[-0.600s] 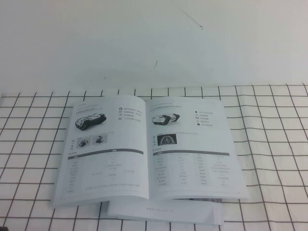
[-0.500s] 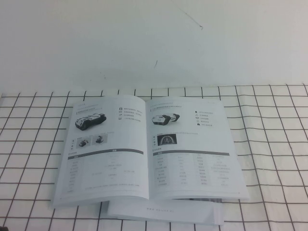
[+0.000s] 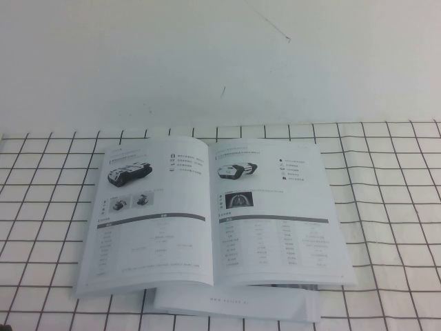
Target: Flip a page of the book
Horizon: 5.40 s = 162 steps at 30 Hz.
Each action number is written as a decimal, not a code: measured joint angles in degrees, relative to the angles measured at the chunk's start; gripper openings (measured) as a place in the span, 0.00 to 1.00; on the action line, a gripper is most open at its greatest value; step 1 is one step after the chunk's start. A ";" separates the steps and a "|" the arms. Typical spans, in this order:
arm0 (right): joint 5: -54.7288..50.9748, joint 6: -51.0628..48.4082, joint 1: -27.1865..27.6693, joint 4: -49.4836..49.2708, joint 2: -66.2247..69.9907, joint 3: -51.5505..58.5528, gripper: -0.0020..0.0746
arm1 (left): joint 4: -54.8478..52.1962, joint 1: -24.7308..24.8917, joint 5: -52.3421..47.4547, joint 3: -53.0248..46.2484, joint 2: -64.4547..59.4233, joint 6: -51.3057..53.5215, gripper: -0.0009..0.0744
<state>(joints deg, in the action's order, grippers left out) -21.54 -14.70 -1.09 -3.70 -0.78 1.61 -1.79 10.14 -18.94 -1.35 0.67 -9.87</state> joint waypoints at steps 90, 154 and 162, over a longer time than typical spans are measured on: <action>72.68 9.97 0.00 -3.01 0.00 -0.85 0.02 | 0.22 0.00 67.25 -0.13 0.12 -15.54 0.01; -11.24 -43.30 0.00 -54.74 79.68 -46.85 0.02 | 15.03 0.00 -13.61 54.44 -83.27 1.84 0.01; -16.43 -62.13 0.00 -70.11 90.33 -46.85 0.02 | 18.55 0.00 -11.53 54.44 -96.54 3.24 0.01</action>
<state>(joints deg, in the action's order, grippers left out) -37.97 -76.83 -1.09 -73.81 89.56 -45.24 16.76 10.14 -30.47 53.09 -95.87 -6.63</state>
